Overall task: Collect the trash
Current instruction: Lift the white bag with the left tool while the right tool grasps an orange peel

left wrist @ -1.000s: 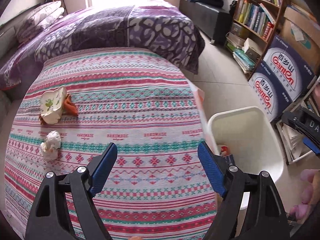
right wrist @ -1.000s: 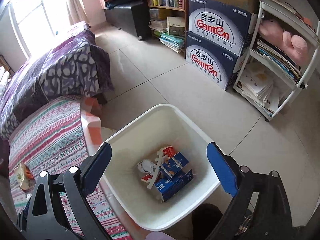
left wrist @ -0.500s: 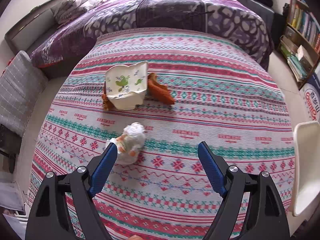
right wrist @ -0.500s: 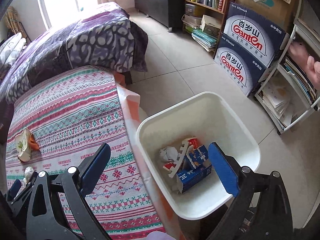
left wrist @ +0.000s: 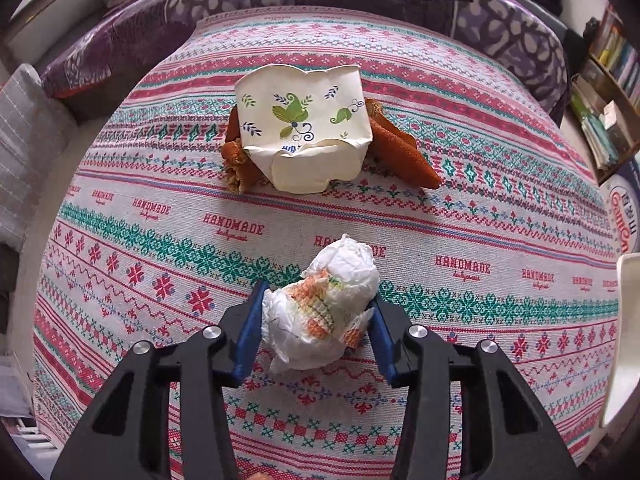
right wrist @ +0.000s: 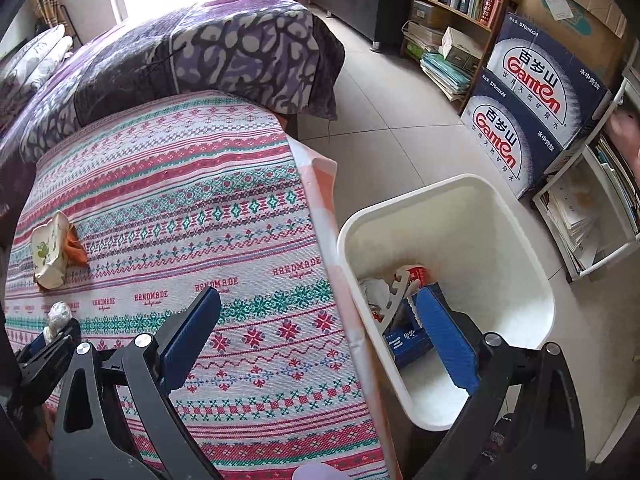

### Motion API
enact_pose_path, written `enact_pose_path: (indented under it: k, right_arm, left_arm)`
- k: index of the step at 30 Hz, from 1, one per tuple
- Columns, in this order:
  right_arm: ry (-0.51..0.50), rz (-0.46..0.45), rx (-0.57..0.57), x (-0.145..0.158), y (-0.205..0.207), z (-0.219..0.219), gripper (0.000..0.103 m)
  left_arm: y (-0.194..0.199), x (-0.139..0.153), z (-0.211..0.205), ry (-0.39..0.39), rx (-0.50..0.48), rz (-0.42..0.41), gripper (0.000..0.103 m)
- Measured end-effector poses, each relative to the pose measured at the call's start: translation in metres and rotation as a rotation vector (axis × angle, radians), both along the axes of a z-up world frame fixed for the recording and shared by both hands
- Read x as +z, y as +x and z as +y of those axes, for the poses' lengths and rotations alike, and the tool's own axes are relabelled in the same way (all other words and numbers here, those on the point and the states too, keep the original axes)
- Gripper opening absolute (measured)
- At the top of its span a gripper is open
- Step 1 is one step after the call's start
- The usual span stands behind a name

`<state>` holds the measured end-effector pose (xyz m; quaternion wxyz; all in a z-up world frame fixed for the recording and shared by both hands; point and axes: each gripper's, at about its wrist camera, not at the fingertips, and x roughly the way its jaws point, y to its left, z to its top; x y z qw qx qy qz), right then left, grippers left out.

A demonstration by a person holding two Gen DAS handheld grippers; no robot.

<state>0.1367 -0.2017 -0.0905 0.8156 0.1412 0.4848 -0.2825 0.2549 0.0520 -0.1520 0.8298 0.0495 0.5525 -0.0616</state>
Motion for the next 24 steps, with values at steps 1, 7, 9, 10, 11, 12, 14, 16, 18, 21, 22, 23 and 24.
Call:
enact_pose_path:
  k: [1,7,9,10,11,12,14,16,18,21,22,23,24]
  right_arm:
    - [0.000,0.004,0.006,-0.001,0.001,0.002,0.094]
    - [-0.011,-0.011,0.088,-0.009,0.013,0.021,0.094]
    - [-0.010,-0.010,0.179,-0.016,0.026,0.036,0.094]
    - [-0.011,-0.016,0.214,-0.017,0.030,0.042,0.094]
    - [-0.013,-0.030,0.266,-0.020,0.039,0.054,0.094]
    - [-0.004,-0.045,0.323,-0.022,0.048,0.065,0.094]
    - [0.012,-0.069,0.419,-0.027,0.064,0.087,0.091]
    - [-0.010,-0.086,0.515,-0.033,0.082,0.113,0.090]
    - [-0.034,-0.075,0.589,-0.040,0.096,0.135,0.086]
    - [-0.062,-0.069,0.690,-0.048,0.114,0.163,0.081]
    - [-0.068,-0.071,0.708,-0.050,0.119,0.170,0.080]
    - [-0.072,-0.073,0.722,-0.051,0.125,0.175,0.080]
    - [-0.070,-0.075,0.731,-0.052,0.129,0.177,0.079]
  left_arm:
    - [0.001,0.004,0.005,-0.027,0.017,0.005,0.043]
    - [-0.001,0.061,0.046,-0.182,0.155,-0.047,0.042]
    - [-0.006,0.090,0.057,-0.231,0.177,-0.085,0.042]
    - [-0.010,0.103,0.062,-0.249,0.180,-0.105,0.042]
    - [-0.013,0.116,0.066,-0.260,0.178,-0.128,0.042]
    - [-0.015,0.126,0.071,-0.265,0.174,-0.147,0.042]
    - [-0.020,0.142,0.078,-0.271,0.171,-0.180,0.042]
    - [-0.017,0.149,0.089,-0.290,0.192,-0.190,0.042]
    - [-0.013,0.151,0.093,-0.302,0.213,-0.179,0.043]
    - [-0.008,0.148,0.101,-0.301,0.233,-0.164,0.043]
    - [-0.008,0.147,0.102,-0.303,0.236,-0.161,0.042]
    - [-0.008,0.147,0.103,-0.305,0.237,-0.157,0.042]
    - [-0.008,0.147,0.103,-0.308,0.239,-0.156,0.042]
